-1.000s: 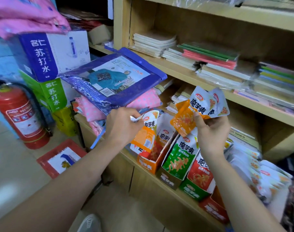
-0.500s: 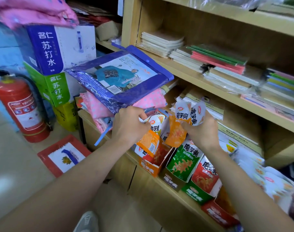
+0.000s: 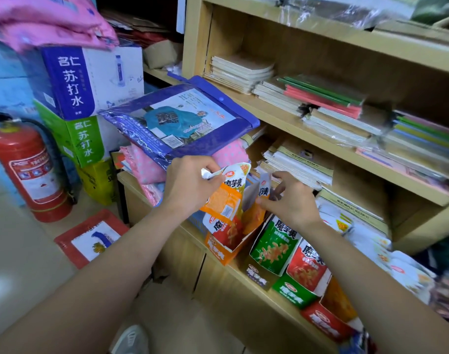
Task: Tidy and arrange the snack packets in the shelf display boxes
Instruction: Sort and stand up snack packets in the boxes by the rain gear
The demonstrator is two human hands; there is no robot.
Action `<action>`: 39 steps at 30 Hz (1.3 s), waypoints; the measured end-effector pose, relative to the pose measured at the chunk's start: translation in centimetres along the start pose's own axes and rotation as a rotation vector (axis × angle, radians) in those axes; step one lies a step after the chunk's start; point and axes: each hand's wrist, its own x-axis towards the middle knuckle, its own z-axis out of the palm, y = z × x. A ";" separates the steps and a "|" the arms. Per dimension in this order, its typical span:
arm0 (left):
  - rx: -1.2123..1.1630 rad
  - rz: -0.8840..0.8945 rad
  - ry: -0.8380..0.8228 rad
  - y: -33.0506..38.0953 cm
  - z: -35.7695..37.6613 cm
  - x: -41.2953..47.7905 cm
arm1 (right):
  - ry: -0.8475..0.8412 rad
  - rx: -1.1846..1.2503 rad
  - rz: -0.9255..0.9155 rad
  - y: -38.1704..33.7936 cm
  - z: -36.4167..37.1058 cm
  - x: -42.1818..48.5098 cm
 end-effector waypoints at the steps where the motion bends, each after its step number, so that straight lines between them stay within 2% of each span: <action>1: -0.016 0.007 0.006 -0.2 -0.1 0.1 | -0.022 0.021 -0.005 0.2 0.2 -0.3; 3: -0.041 0.000 0.028 -0.3 -0.3 0.2 | -0.014 0.057 -0.025 0.4 0.3 -0.9; 7: -0.124 -0.060 0.069 -0.8 -0.3 0.3 | 0.201 0.101 -0.135 -0.3 0.8 -2.6; 9: -0.168 -0.093 0.062 -1.1 -0.4 0.4 | 0.221 0.185 -0.147 -1.0 1.2 -3.5; 13: -0.277 -0.076 -0.007 -0.9 -1.0 0.3 | 0.005 0.424 -0.073 -2.2 1.0 -3.2; 17: -0.350 -0.007 -0.043 0.1 -1.7 0.0 | -0.229 0.633 -0.125 -3.7 0.6 -1.5; 20: -0.365 -0.015 -0.025 0.1 -1.5 0.1 | -0.282 0.672 -0.133 -4.3 1.2 -0.4; 23: -0.398 -0.093 -0.006 -0.1 -1.4 0.3 | -0.248 0.765 -0.072 -4.1 1.7 0.3; 26: -0.457 -0.137 -0.028 0.2 -1.2 0.5 | -0.121 0.810 0.019 -3.5 1.8 0.8; 29: -0.598 -0.262 -0.093 -0.3 -0.3 0.7 | -0.016 1.064 0.142 -3.2 1.4 1.5; 31: -0.493 -0.333 -0.213 -0.9 0.2 0.7 | 0.066 1.225 0.216 -3.1 0.3 1.9; 35: -0.033 -0.324 -0.648 -2.2 1.1 -0.6 | 0.201 1.307 0.221 -1.8 -2.5 1.8; 37: 0.194 -0.259 -0.712 -2.7 1.4 -1.1 | 0.244 1.254 0.230 -0.8 -3.4 0.5; 39: 0.215 -0.252 -0.697 -3.0 1.4 -1.2 | 0.281 1.164 0.272 0.2 -3.7 -1.4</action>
